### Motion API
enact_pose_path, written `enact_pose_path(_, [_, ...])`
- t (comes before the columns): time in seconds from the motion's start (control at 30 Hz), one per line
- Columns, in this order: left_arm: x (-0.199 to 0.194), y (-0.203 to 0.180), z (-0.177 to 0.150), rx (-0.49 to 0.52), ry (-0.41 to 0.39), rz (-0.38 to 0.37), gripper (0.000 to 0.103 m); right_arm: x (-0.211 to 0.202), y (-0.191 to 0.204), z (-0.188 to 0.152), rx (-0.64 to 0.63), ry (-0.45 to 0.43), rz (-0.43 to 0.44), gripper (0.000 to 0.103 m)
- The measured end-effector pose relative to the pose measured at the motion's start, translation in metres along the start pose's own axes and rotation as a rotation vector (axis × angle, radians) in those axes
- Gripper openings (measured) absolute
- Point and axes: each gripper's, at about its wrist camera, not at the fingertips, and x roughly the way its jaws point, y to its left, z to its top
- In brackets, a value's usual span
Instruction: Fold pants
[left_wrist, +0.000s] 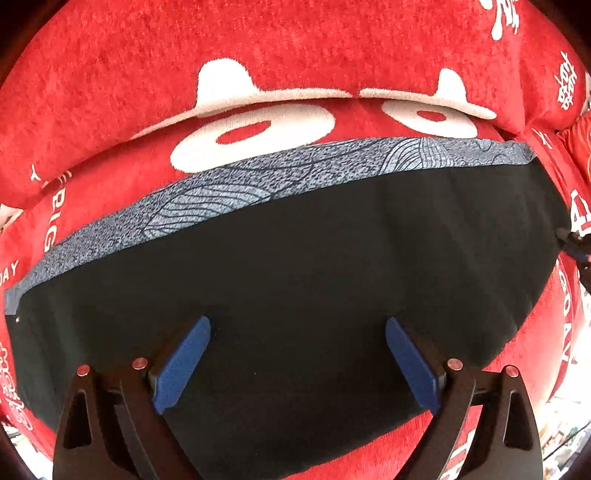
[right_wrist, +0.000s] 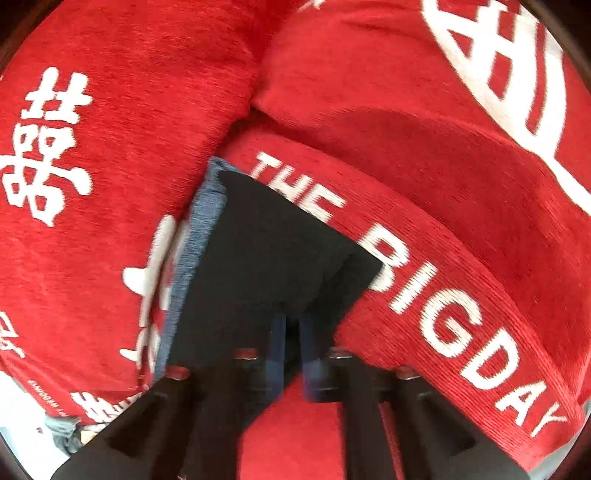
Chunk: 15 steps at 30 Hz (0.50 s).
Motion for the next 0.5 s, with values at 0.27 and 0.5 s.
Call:
enact_pose_path(0.27, [0.003, -0.003, -0.016, 0.009, -0.006, 0.012, 0.097, -0.004, -0.032, -0.011, 0.062, -0.01, -0.012, 0.021])
enact_pose_path(0.5, [0.002, -0.002, -0.01, -0.002, 0.012, 0.022, 0.098, -0.035, -0.001, -0.013, -0.008, -0.082, -0.014, 0.026])
